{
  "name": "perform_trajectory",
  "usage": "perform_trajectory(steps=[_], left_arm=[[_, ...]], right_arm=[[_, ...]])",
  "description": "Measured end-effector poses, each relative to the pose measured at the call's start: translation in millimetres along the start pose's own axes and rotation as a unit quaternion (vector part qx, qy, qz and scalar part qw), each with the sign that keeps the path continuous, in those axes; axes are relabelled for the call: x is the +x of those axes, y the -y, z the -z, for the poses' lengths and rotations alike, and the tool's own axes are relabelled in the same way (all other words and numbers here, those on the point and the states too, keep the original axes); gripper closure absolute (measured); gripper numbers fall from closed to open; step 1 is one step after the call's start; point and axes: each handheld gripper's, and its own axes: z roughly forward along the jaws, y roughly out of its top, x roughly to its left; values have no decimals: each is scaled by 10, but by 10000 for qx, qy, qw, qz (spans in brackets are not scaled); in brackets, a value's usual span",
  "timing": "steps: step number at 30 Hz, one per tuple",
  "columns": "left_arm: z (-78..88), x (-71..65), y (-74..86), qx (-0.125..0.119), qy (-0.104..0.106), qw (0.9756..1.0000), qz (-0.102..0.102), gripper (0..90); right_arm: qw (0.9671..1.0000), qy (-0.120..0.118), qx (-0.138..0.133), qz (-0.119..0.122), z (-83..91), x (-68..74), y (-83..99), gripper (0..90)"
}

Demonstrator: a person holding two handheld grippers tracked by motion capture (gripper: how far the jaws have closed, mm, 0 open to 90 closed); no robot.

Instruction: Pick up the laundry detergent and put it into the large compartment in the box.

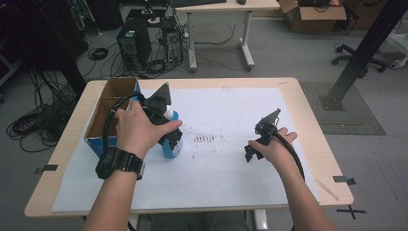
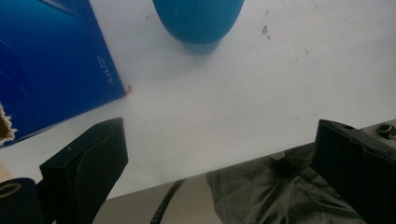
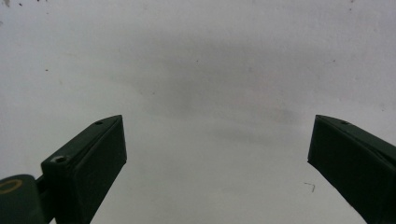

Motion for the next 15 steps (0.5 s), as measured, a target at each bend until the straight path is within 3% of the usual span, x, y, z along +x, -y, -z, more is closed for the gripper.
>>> perform_trajectory(steps=[15], left_arm=[[219,7,-240,-95,-35,9999,-72,42]], right_arm=[[10000,11,-45,77,95,15,-7,45]])
